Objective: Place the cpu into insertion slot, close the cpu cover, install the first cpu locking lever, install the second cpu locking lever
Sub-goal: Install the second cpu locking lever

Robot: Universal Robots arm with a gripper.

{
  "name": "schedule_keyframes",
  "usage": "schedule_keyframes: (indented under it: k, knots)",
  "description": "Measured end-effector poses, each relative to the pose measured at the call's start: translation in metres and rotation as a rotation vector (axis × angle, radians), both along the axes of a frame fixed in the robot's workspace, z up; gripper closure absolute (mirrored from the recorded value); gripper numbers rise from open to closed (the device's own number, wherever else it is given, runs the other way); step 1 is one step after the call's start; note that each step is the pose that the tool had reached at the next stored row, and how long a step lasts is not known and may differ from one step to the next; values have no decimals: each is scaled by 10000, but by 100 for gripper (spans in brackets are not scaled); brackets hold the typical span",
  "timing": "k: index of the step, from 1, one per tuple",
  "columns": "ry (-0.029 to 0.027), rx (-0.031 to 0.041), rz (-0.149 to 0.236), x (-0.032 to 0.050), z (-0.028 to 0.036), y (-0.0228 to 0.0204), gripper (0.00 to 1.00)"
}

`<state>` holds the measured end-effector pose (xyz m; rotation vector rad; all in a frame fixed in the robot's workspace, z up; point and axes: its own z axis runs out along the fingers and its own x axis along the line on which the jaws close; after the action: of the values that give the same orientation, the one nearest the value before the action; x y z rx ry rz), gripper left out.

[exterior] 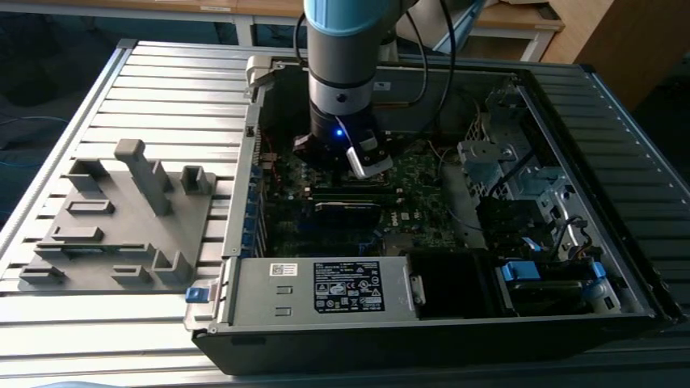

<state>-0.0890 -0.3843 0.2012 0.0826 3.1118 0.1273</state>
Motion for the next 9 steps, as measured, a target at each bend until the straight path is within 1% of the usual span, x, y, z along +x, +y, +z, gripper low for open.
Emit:
schedule_keyframes:
  k: [4, 9]
  knots:
    - [2, 13, 1, -1, -14, -2, 89]
    - [2, 14, 1, -2, -17, -1, 89]
